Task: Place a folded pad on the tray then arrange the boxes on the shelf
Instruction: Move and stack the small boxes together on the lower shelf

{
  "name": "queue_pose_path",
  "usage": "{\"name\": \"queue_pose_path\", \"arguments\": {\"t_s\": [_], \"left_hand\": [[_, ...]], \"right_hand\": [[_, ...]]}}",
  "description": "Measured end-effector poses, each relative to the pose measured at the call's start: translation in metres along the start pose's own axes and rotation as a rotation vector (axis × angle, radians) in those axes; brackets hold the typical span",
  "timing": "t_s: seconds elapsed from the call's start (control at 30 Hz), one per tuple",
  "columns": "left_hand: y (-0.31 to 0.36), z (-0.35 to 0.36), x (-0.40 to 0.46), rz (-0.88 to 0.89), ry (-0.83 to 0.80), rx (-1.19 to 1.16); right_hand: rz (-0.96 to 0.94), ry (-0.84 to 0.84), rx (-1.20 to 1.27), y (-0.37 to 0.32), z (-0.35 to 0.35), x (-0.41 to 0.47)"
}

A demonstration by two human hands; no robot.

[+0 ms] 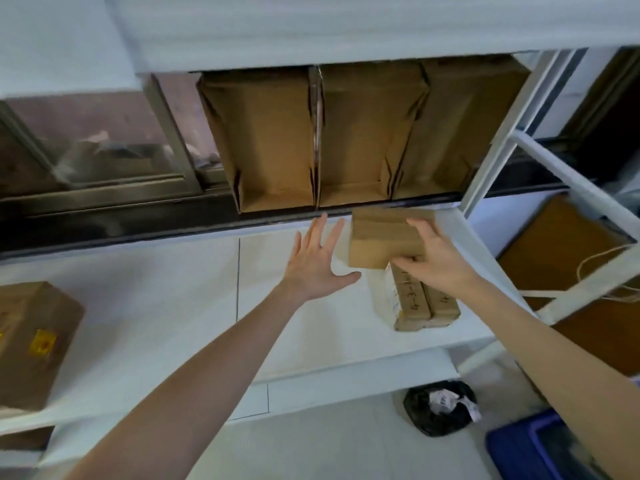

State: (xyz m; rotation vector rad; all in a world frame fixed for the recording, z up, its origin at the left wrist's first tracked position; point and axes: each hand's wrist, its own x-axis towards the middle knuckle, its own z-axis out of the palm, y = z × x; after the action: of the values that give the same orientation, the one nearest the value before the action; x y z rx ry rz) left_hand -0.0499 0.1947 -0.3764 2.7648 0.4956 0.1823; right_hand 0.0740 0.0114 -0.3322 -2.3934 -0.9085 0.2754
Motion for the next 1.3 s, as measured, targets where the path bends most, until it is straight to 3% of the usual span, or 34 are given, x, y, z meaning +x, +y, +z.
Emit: {"name": "queue_pose_path", "arguments": {"t_s": [0.3,0.7,1.07,1.3], "left_hand": [[0.068,0.087,0.015,-0.047,-0.173,-0.161],[0.090,0.136,0.022,-0.208,-0.362,-0.417],[0.104,0.136,0.019,-0.243,-0.345,-0.830],[0.085,0.130,0.004,-0.333,-0.279,-0.700]], "right_hand": [[0.177,-0.118,-0.016,0.107,0.009,-0.012],[0.259,-0.258,0.121,0.144,0.049,-0.005],[0.268,-0.262,0.197,0.139,0.057,-0.004],[0.254,-0.273,0.324,0.116,0.063,-0.011]]}}
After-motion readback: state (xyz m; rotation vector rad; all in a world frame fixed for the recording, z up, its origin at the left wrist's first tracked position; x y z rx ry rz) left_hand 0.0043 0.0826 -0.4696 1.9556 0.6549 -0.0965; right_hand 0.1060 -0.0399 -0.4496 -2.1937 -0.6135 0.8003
